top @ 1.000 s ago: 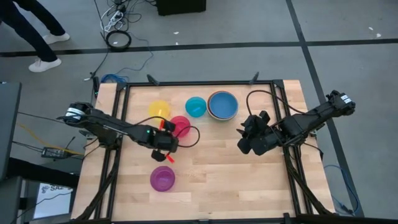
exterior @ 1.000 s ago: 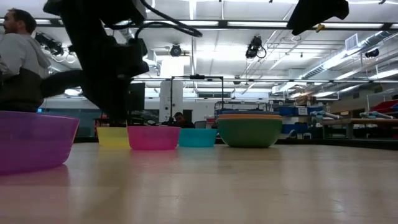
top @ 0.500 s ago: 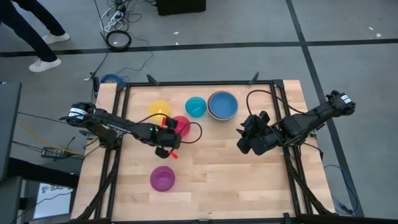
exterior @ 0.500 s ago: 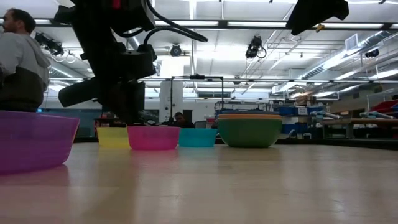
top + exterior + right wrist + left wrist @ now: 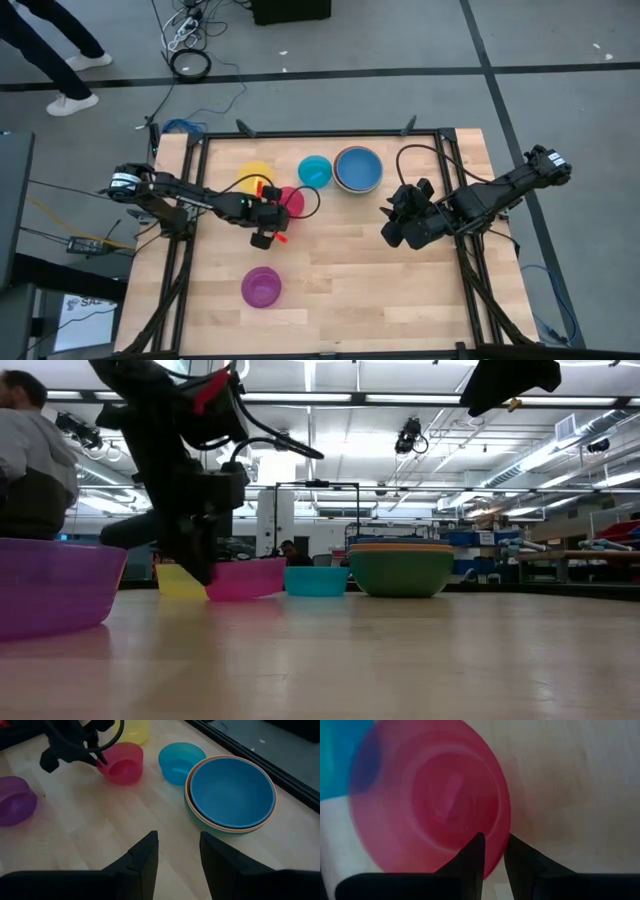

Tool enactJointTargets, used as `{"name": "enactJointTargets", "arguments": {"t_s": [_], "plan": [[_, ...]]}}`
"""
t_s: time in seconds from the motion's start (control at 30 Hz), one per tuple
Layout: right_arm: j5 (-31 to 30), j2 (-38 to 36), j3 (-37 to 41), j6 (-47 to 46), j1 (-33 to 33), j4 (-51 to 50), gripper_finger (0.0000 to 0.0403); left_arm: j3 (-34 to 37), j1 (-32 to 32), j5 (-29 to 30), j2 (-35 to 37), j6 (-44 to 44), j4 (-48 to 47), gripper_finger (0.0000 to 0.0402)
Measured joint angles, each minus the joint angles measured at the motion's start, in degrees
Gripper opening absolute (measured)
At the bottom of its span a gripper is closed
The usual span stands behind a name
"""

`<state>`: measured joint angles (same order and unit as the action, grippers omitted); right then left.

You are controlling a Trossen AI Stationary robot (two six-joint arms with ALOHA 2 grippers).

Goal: Nest bowls inside each other
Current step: Stack the red bowl into the blue bowl

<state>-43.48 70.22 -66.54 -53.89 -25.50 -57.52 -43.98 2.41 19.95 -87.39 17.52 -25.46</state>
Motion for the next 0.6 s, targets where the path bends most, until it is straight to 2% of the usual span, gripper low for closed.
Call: {"name": "enactJointTargets", "arguments": {"t_s": [0.07,0.13,0.2,0.37,0.5,0.6], "plan": [[-0.03,0.00,0.00,0.00,0.00,0.00,0.0132,0.52,-0.24,0.04,0.00,0.02,1.76,0.0067],[-0.28,0.00,0.00,0.02,0.00,-0.02,0.0132,0.25,-0.22,-0.15,0.00,0.06,2.55,0.0030],[-0.31,0.00,0.00,0.02,0.00,-0.05,0.0132,-0.46,-0.20,-1.37,0.00,0.16,2.60,0.0012],[-0.42,0.00,0.00,0.04,0.02,-0.35,0.0132,-4.57,1.07,-1.19,0.37,0.99,2.82,0.0006],[-1.66,0.00,0.00,0.06,0.02,-0.59,0.0132,-11.85,1.57,-1.27,0.35,7.57,4.54,0.0004],[-2.47,0.02,0.00,0.09,0.02,-0.59,0.0132,-17.54,-0.74,-1.34,-0.23,12.50,8.21,0.0003]]}}
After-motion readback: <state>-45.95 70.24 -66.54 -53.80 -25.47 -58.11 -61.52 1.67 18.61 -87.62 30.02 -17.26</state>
